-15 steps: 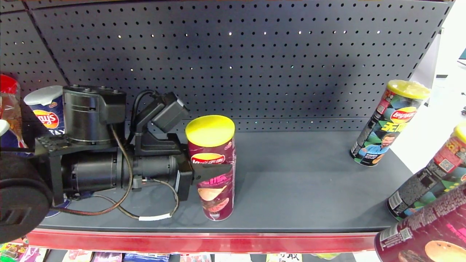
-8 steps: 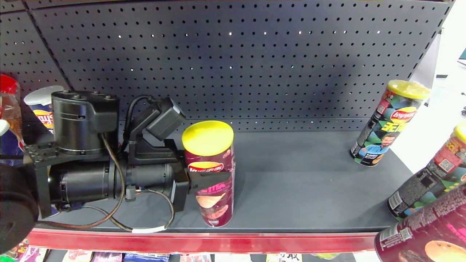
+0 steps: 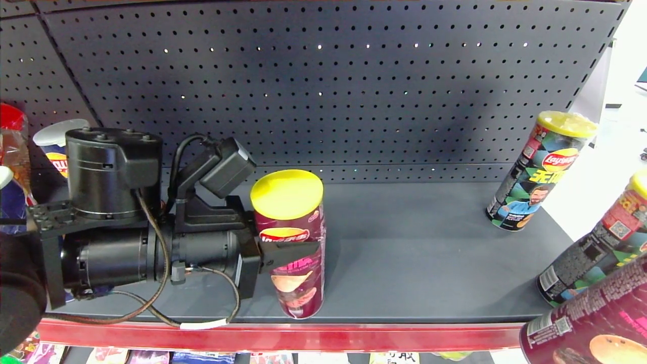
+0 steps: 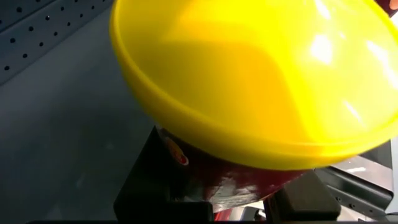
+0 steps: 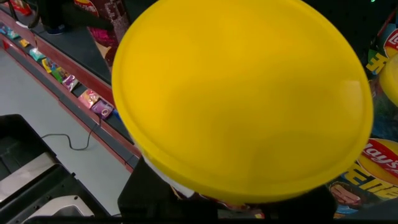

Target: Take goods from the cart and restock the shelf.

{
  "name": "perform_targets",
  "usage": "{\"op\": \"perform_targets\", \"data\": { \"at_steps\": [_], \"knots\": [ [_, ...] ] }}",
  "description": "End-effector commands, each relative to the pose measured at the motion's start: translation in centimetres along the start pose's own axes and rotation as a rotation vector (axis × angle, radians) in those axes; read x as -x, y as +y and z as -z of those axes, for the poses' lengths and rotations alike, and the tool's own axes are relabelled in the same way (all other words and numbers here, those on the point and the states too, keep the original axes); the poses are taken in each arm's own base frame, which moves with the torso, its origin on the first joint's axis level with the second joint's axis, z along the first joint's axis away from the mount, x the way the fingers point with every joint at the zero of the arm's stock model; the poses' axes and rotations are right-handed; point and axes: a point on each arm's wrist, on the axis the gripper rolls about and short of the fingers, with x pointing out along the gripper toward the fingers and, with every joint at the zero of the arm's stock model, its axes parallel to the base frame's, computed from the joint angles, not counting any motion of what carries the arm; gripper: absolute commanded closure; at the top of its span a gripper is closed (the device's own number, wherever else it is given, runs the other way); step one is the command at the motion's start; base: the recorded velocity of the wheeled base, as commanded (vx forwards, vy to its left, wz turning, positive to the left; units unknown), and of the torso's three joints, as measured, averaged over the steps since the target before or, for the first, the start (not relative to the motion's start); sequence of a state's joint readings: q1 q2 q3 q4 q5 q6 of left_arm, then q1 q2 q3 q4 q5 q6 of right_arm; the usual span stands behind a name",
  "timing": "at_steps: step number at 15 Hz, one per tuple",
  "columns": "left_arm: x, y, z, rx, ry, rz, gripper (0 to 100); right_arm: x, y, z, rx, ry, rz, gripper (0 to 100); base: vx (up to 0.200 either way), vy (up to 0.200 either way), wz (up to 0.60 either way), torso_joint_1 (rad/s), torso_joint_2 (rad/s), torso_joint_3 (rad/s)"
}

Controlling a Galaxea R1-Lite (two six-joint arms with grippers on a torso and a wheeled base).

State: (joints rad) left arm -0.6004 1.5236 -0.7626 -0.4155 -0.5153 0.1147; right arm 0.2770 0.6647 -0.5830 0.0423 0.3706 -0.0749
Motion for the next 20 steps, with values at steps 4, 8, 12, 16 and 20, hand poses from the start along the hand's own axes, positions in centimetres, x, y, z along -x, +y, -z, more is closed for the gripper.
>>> {"op": "perform_targets", "data": {
  "at_steps": [4, 8, 12, 16, 20],
  "knots": [
    [0.1, 0.0, 0.0, -0.005, -0.001, -0.021, 100, 0.0, 0.0, -0.1, 0.001, -0.003, -0.001, 100, 0.000, 0.000, 0.00, 0.000, 0.00, 0.000],
    [0.5, -0.2, -0.3, -0.006, -0.012, -0.037, 0, 0.0, 0.0, -0.1, 0.001, -0.003, -0.001, 100, 0.000, 0.000, 0.00, 0.000, 0.00, 0.000],
    [1.9, -0.9, -1.0, -0.024, -0.048, -0.048, 0, 0.0, 0.0, 0.0, 0.000, 0.000, -0.001, 100, 0.000, 0.000, 0.00, 0.000, 0.00, 0.000],
    [4.5, -2.5, 0.4, -0.026, -0.052, -0.050, 0, -0.1, 0.0, 0.1, -0.001, 0.004, -0.002, 100, 0.000, 0.000, 0.00, 0.000, 0.00, 0.000],
    [7.1, -3.9, 2.2, -0.029, -0.059, -0.073, 0, -0.3, -0.1, 0.5, -0.009, 0.024, -0.003, 100, 0.000, 0.000, 0.00, 0.000, 0.00, 0.000]
  ]
}}
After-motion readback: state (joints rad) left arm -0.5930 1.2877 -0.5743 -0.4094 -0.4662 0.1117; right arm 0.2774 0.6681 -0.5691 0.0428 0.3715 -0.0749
